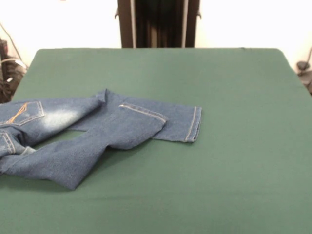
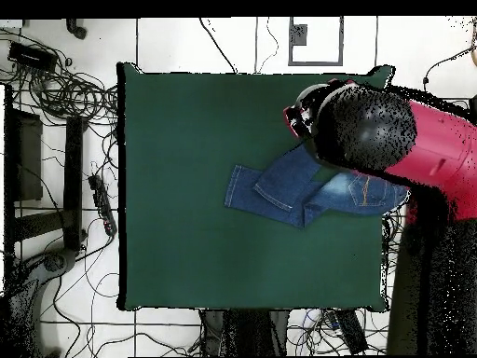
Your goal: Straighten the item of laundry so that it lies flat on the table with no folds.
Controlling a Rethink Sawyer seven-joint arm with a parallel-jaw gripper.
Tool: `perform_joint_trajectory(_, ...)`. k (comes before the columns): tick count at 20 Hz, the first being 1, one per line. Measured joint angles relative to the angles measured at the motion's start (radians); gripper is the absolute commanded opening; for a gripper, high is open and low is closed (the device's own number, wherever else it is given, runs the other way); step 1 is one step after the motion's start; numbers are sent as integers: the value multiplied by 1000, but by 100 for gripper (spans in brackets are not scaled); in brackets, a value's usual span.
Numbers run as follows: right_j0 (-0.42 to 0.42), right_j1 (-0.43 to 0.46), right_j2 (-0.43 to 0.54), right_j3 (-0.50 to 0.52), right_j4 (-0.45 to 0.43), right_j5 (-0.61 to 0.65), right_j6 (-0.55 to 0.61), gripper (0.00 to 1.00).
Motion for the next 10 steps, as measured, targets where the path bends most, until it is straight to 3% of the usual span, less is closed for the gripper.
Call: perform_joint_trajectory(10,21,9,-29,60,-1,-132,13,100)
